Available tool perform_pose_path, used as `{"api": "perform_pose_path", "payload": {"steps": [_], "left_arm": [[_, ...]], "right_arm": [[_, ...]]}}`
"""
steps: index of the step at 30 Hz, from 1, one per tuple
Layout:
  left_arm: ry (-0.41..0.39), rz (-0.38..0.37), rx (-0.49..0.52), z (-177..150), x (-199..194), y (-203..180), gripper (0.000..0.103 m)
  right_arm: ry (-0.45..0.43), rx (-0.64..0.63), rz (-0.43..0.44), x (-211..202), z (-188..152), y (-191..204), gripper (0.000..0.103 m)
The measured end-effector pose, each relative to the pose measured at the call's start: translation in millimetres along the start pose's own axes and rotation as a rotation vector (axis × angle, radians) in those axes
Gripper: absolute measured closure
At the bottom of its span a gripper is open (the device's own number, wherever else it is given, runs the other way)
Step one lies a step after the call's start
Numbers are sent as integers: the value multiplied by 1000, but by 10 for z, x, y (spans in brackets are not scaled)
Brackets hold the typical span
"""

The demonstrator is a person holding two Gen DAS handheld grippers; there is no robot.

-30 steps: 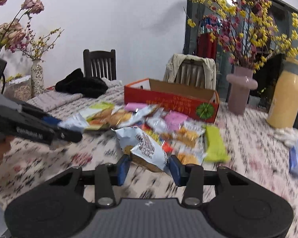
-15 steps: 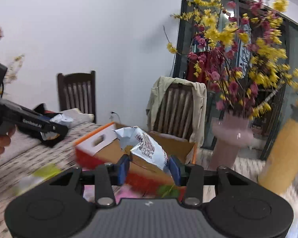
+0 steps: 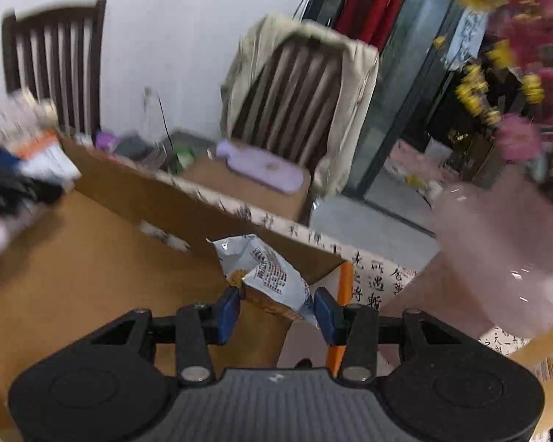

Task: Organize snacks
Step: 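Carry both silver packets into the orange box and open both grippers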

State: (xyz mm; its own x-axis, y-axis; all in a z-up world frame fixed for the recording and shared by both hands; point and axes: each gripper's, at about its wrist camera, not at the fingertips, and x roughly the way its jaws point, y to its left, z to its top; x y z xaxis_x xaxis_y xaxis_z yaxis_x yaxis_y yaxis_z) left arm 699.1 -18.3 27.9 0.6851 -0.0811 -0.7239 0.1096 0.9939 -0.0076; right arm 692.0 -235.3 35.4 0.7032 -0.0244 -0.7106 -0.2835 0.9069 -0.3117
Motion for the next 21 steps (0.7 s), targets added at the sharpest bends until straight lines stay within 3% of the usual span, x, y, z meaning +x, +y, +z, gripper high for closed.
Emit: {"api": "perform_pose_path", "payload": {"steps": [2,5,11,17,21], "left_arm": [[-8,-7,-29,-22,-17,57,46],[-25,-23,9,-70,-111,36,41],[-62,-33,7,-219,-606,33,33],[-130,-8,25,-494,-1439,53,27],[-206,-81,25,-809,-2123,96,13]], "right_arm": [[21,0,-14,101,-27,50,47],[-7,-29,-10,20,-115,146,30],[-93,-81,-90,-425,-247,176,15],[-141,-44,-87,-1093,-566,65,12],[-175,15,-59,-1643,-841,45,9]]}}
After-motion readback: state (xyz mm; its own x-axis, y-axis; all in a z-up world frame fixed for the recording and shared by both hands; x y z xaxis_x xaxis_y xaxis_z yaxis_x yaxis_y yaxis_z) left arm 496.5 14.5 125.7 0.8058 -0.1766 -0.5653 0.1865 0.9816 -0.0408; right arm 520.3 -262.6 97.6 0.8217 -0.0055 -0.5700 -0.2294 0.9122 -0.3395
